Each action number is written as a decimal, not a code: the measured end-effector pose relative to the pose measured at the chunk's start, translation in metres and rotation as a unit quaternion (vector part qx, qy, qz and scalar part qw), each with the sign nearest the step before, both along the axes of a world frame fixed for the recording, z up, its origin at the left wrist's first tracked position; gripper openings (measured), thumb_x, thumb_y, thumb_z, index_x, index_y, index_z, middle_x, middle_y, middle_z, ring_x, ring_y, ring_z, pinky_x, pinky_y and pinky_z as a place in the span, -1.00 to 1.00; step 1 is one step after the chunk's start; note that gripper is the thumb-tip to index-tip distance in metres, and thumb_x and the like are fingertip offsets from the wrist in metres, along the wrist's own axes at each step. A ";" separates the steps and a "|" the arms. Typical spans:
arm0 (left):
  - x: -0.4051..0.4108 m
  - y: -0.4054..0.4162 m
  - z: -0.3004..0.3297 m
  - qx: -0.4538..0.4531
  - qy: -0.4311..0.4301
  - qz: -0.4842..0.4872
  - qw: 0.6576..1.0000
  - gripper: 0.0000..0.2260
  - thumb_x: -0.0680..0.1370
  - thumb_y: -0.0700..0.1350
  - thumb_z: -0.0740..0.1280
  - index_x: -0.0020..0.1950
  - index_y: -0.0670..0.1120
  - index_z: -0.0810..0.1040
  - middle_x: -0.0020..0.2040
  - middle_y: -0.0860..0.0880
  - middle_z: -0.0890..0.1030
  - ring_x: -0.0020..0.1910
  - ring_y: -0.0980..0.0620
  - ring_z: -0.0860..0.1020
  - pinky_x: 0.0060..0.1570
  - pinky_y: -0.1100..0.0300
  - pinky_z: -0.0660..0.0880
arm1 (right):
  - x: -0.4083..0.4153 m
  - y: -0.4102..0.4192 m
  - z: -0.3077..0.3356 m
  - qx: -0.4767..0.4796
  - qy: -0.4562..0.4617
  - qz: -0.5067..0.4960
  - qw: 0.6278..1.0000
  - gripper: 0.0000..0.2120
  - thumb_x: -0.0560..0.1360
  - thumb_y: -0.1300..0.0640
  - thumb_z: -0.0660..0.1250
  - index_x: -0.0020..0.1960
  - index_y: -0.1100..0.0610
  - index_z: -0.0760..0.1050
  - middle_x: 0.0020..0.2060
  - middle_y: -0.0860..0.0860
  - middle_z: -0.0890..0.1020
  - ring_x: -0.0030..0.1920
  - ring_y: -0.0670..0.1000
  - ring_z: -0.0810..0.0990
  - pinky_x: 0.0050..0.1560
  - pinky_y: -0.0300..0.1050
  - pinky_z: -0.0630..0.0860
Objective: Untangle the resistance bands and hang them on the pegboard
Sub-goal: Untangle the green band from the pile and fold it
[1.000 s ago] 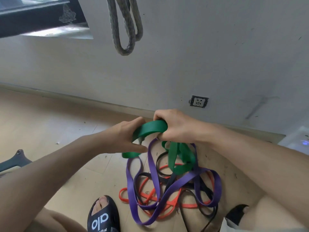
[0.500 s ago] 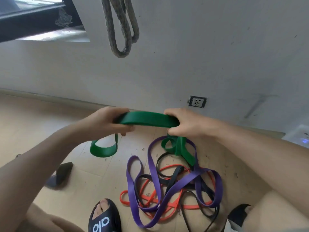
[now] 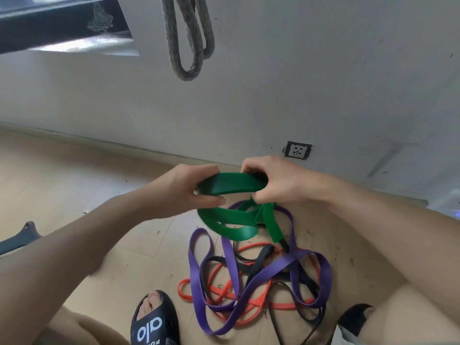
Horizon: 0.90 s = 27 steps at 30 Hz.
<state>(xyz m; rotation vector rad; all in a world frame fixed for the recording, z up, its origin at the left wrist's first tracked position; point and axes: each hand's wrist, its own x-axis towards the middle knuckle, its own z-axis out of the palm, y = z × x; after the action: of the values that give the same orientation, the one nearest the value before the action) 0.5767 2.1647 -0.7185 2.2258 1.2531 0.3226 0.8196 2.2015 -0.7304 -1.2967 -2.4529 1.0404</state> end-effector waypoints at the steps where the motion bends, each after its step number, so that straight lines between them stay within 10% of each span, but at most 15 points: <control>1: -0.003 0.002 0.003 -0.014 -0.003 0.010 1.000 -0.73 0.55 -0.03 0.49 -0.19 0.12 0.41 -0.32 0.16 0.56 -0.34 0.09 0.54 -0.34 0.24 0.47 | 0.005 0.004 -0.003 0.004 -0.019 -0.003 1.000 -0.74 0.33 0.17 0.48 -0.07 -0.05 0.49 -0.22 -0.05 0.61 -0.20 -0.02 0.57 -0.18 -0.04 0.51; 11: -0.009 -0.003 -0.012 -0.079 0.050 0.005 0.996 -0.57 0.43 0.11 0.56 0.15 0.16 0.39 -0.04 0.20 0.61 -0.08 0.12 0.59 -0.03 0.16 0.57 | -0.009 -0.007 0.005 0.053 0.028 -0.024 0.998 -0.81 0.38 0.18 0.47 -0.08 0.01 0.52 -0.26 -0.08 0.58 -0.28 -0.11 0.51 -0.33 -0.25 0.38; 16: 0.019 -0.007 -0.002 0.018 -0.021 0.003 1.000 -0.67 0.56 -0.05 0.48 -0.09 0.25 0.34 -0.26 0.40 0.53 -0.30 0.25 0.50 -0.31 0.39 0.35 | -0.016 -0.015 0.012 0.091 0.057 0.004 0.994 -0.71 0.37 0.24 0.48 0.05 0.05 0.54 -0.19 -0.06 0.62 -0.21 -0.08 0.55 -0.22 -0.23 0.44; 27: -0.016 0.006 0.013 -0.071 -0.011 0.027 0.997 -0.88 0.56 -0.12 0.47 -0.10 -0.01 0.55 -0.32 0.04 0.58 -0.34 0.08 0.64 -0.32 0.24 0.53 | 0.004 0.004 -0.006 0.057 -0.048 -0.024 0.997 -0.77 0.39 0.22 0.44 -0.05 0.04 0.43 -0.26 -0.03 0.51 -0.24 0.03 0.47 -0.31 -0.11 0.33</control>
<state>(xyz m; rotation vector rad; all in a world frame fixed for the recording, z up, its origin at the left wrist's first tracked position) 0.5602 2.1704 -0.7053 2.0656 1.2858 0.2703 0.8232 2.2059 -0.7365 -1.3921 -2.4949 0.8310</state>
